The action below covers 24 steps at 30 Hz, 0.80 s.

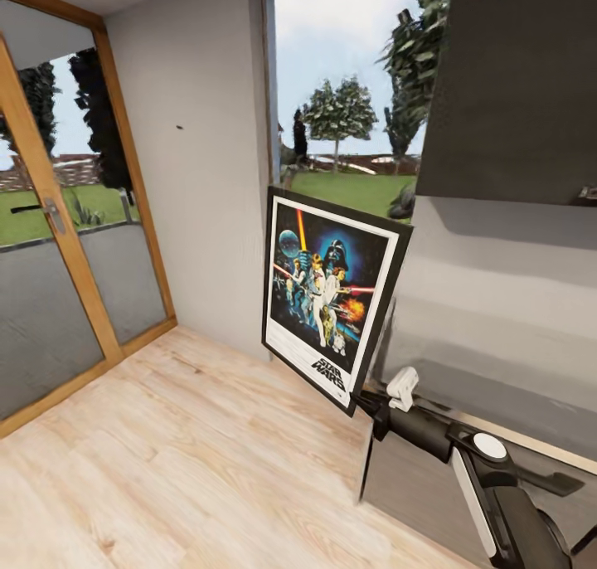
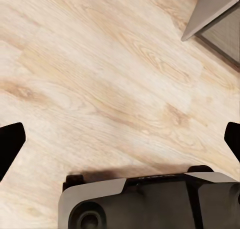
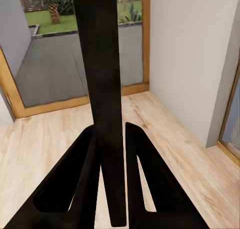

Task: Pick up the poster from the kitchen countertop and hang it on one of the wall nails in the kitchen.

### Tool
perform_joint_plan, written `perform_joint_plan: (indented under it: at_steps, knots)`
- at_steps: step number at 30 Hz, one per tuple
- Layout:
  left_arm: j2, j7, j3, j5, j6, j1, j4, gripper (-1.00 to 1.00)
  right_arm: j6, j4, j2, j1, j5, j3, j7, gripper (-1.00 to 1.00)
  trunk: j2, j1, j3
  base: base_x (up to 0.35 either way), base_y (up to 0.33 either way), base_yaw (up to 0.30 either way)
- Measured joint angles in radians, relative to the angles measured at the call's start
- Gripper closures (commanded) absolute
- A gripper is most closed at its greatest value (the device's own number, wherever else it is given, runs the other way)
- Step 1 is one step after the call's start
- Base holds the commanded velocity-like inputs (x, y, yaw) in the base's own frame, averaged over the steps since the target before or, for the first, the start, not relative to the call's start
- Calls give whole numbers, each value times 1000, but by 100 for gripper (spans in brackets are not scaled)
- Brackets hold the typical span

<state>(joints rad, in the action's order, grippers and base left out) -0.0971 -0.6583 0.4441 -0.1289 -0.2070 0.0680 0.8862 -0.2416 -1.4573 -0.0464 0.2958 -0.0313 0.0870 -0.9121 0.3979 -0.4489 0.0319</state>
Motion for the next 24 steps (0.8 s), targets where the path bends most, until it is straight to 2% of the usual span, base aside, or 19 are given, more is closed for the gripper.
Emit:
perform_joint_plan:
  at_steps: [24]
  knots:
    - [0,0,0,0,0,0,0,-100,0,0,0,0,0,0,0,100,0,0,0,205,304,0]
